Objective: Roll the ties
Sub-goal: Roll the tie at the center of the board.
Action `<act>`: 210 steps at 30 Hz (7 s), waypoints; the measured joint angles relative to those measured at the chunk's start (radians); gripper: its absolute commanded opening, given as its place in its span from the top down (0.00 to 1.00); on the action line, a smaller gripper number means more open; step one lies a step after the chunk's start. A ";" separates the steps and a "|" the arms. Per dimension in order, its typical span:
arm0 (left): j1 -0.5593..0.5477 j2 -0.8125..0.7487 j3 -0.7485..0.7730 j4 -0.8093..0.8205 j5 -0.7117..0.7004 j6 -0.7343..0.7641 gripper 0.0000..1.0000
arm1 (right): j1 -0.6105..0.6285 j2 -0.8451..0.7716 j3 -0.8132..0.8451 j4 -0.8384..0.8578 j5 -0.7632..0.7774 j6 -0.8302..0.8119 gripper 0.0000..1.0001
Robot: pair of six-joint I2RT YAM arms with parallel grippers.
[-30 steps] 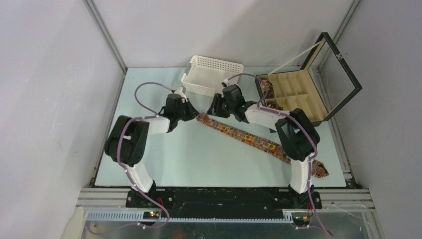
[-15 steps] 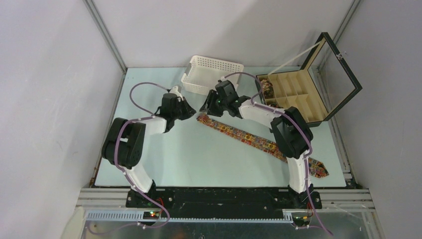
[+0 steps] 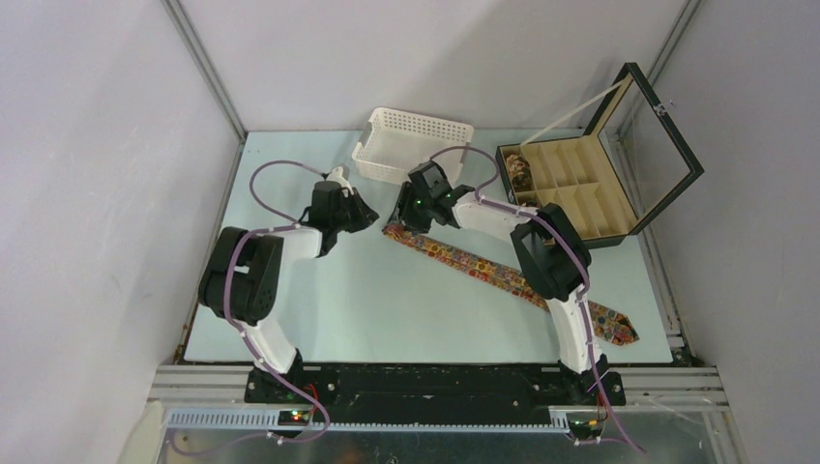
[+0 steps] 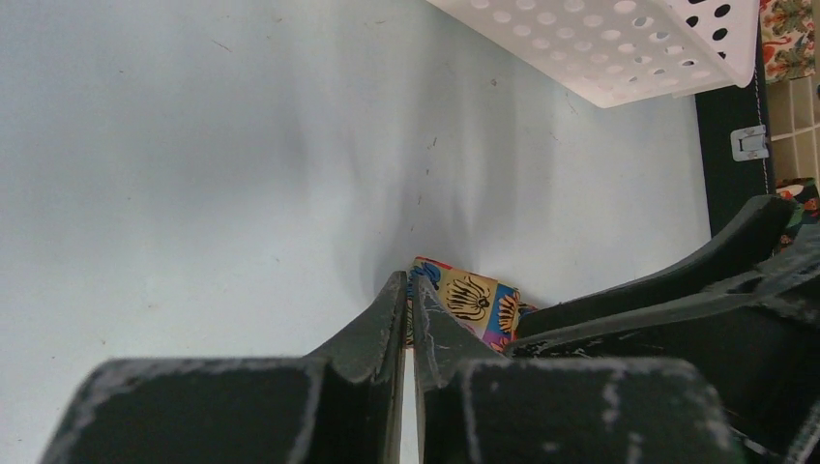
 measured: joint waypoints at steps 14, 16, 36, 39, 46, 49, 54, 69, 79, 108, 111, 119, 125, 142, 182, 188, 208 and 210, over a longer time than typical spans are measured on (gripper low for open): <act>0.000 0.057 0.000 0.009 0.022 0.000 0.91 | 0.000 0.069 0.049 -0.031 0.022 0.000 0.48; 0.000 0.062 0.000 0.011 0.022 0.000 0.91 | -0.001 0.076 0.052 -0.030 0.022 0.000 0.48; 0.000 0.082 0.006 0.019 0.028 0.000 0.92 | -0.004 0.094 0.043 0.116 -0.057 0.045 0.54; 0.001 0.082 0.006 0.019 0.028 0.000 0.92 | -0.006 0.108 0.043 0.127 -0.069 0.051 0.57; 0.001 0.082 0.006 0.019 0.028 0.000 0.92 | -0.011 0.126 0.023 0.165 -0.092 0.064 0.63; 0.001 0.082 0.006 0.019 0.028 0.000 0.93 | -0.014 0.126 0.009 0.188 -0.103 0.068 0.67; 0.001 0.082 0.006 0.019 0.028 0.000 0.93 | -0.016 0.126 -0.028 0.247 -0.126 0.078 0.70; 0.002 0.082 0.006 0.032 0.066 0.002 0.92 | -0.022 0.105 -0.156 0.444 -0.161 0.092 0.67; 0.002 0.050 -0.017 0.061 0.081 0.002 0.92 | -0.027 0.098 -0.177 0.458 -0.161 0.085 0.75; -0.030 -0.003 -0.124 0.104 0.100 -0.009 0.94 | -0.032 0.087 -0.184 0.470 -0.166 0.092 0.52; -0.031 0.006 -0.117 0.102 0.099 -0.010 0.94 | -0.032 0.075 -0.188 0.463 -0.161 0.083 0.47; -0.031 0.018 -0.107 0.097 0.096 -0.009 0.94 | -0.031 0.006 -0.201 0.381 -0.113 0.008 0.33; -0.031 0.018 -0.106 0.096 0.095 -0.009 0.94 | -0.034 -0.050 -0.201 0.323 -0.073 -0.092 0.56; -0.031 0.018 -0.106 0.072 0.087 -0.007 0.94 | -0.042 0.031 0.081 0.003 -0.177 -0.272 0.54; 0.044 -0.129 -0.073 -0.028 -0.056 -0.096 0.83 | -0.056 0.000 0.128 -0.203 -0.133 -0.430 1.00; 0.045 -0.022 -0.020 -0.022 -0.050 -0.097 0.86 | -0.050 0.019 0.129 -0.204 -0.130 -0.413 1.00; 0.045 0.100 0.030 -0.021 0.004 -0.095 0.97 | -0.036 0.141 0.172 -0.198 -0.111 -0.357 1.00; 0.045 0.108 0.030 -0.021 0.012 -0.095 0.98 | -0.033 0.148 0.174 -0.195 -0.113 -0.350 1.00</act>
